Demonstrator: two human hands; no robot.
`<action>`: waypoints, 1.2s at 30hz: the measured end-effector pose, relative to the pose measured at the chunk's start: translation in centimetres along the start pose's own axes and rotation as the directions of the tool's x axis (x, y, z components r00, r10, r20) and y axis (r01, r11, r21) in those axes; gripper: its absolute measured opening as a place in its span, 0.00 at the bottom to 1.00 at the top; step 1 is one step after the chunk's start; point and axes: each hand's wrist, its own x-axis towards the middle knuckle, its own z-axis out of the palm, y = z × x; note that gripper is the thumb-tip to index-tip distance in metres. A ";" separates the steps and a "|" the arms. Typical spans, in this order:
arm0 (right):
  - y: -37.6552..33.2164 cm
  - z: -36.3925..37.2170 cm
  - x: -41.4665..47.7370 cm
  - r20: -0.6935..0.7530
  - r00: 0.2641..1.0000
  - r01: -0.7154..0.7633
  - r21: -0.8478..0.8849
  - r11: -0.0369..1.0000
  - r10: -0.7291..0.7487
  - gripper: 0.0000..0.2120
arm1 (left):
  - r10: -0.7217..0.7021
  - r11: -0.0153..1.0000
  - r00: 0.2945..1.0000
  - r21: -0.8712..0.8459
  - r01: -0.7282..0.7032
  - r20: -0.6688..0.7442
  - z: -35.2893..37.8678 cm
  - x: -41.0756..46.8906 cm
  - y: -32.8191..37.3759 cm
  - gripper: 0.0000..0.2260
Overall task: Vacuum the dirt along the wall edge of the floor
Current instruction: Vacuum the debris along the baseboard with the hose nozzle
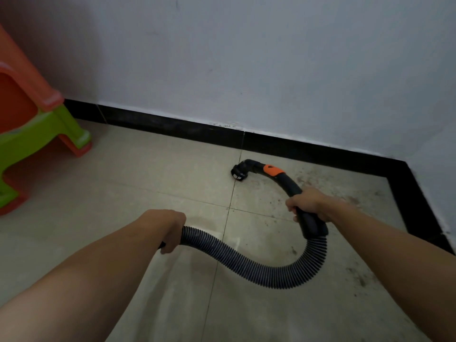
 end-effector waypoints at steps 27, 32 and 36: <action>1.7 0.8 -3.8 0.020 0.997 0.073 -0.118 0.990 -0.071 0.14 | 0.033 0.999 0.999 0.011 -0.033 0.013 0.6 -1.0 0.1 0.24; 2.7 -0.8 -4.3 -0.056 0.996 0.062 -0.195 0.979 -0.074 0.13 | 0.087 0.994 0.996 -0.066 -0.088 -0.029 0.2 -1.2 0.8 0.20; 3.9 -1.8 -5.5 0.025 0.996 0.090 -0.287 0.954 -0.087 0.13 | 0.151 0.987 0.988 -0.059 -0.151 -0.012 0.0 -1.3 2.7 0.21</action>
